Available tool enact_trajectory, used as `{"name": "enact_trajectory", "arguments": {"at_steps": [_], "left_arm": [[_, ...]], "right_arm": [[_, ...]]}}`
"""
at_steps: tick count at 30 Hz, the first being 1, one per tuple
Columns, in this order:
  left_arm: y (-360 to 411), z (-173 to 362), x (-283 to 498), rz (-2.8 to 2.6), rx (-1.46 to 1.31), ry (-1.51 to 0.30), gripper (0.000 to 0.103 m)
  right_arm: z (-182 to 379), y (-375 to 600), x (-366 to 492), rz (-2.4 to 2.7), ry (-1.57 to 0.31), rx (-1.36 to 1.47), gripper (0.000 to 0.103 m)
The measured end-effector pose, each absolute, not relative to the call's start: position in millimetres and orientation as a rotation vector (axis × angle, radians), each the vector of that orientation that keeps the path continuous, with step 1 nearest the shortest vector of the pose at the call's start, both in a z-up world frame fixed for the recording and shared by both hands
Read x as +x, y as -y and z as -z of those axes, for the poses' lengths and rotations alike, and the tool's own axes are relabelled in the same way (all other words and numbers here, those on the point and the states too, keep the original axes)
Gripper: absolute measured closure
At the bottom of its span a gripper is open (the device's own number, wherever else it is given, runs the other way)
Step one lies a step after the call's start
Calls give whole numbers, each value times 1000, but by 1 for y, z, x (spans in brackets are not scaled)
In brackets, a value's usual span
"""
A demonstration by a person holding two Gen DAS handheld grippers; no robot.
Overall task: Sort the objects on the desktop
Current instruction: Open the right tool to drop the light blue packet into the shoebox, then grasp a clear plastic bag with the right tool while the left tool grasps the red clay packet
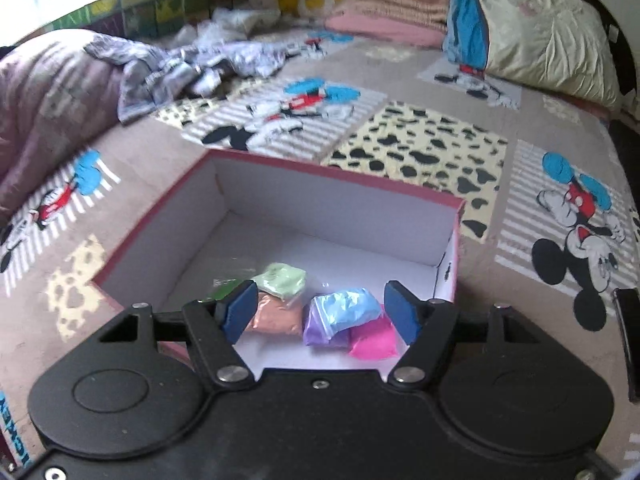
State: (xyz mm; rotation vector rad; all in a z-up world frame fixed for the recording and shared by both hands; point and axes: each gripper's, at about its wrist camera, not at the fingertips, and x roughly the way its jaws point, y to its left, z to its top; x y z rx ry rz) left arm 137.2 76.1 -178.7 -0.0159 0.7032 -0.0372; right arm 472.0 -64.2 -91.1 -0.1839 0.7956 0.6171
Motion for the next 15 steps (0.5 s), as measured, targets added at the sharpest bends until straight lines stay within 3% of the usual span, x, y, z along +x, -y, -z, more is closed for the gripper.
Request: {"name": "enact_trajectory", "arguments": {"at_steps": [15], "left_arm": [[-46,193,139,326,89,-728,36]], "right_arm": [[120,134,334,-709,-764,-55,32]]}}
